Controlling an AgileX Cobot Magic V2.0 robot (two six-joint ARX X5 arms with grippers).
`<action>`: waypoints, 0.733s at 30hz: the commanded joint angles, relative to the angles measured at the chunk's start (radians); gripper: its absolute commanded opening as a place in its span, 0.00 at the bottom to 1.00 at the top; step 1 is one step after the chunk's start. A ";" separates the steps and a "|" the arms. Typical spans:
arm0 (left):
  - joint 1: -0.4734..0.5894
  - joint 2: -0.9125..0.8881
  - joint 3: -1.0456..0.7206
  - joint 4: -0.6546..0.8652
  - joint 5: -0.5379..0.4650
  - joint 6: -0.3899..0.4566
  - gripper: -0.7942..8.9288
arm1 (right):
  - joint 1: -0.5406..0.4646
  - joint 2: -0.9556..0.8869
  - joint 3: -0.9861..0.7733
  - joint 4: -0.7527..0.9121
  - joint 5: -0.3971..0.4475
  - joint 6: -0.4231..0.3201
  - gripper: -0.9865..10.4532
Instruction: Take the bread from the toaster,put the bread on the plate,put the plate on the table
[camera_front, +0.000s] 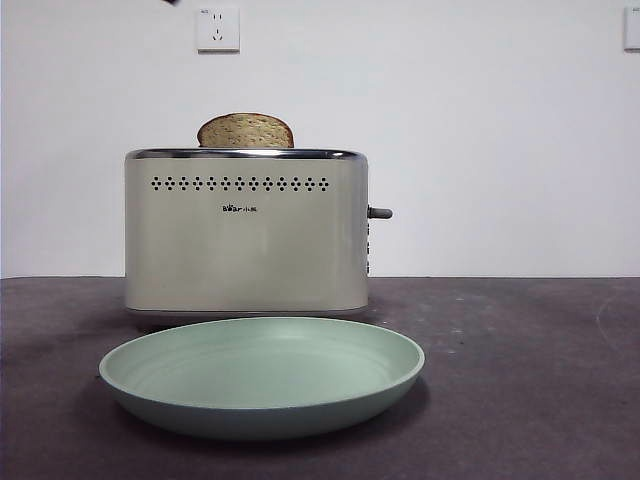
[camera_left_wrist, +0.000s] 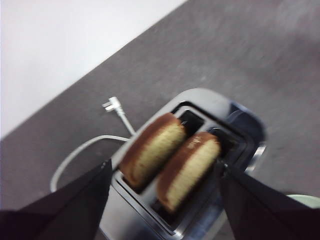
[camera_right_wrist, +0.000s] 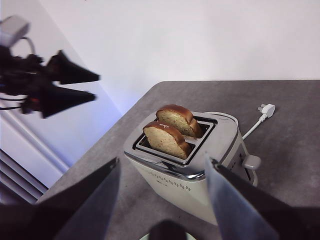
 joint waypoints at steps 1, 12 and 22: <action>-0.032 0.045 0.011 0.036 -0.072 0.053 0.44 | 0.003 0.005 0.004 -0.002 -0.003 -0.010 0.33; -0.091 0.179 0.011 0.037 -0.086 0.063 0.44 | 0.003 0.005 0.004 -0.082 0.000 -0.027 0.33; -0.097 0.255 0.011 0.008 -0.033 0.065 0.44 | 0.004 0.005 0.004 -0.137 0.001 -0.044 0.33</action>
